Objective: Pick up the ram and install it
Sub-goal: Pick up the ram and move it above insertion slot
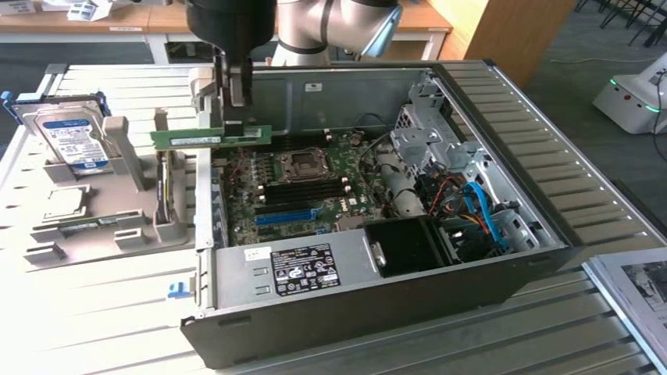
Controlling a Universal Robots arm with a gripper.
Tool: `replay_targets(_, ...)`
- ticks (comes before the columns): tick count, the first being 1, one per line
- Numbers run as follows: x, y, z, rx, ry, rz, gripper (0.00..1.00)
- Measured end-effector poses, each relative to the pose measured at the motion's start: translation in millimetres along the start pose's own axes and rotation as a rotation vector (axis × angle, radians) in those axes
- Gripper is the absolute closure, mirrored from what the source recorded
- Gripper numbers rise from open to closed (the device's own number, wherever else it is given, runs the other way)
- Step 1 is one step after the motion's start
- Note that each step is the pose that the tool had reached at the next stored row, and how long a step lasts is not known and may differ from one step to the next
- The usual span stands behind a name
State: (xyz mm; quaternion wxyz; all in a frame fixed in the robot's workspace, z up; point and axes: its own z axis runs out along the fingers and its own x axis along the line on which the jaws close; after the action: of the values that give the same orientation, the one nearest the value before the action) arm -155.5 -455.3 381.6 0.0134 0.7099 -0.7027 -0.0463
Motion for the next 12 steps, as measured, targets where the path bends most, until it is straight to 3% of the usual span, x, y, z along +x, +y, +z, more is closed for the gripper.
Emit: replay_targets(12,0.2,-26.6,-2.2,-0.0061,-0.0001,0.000,0.88)
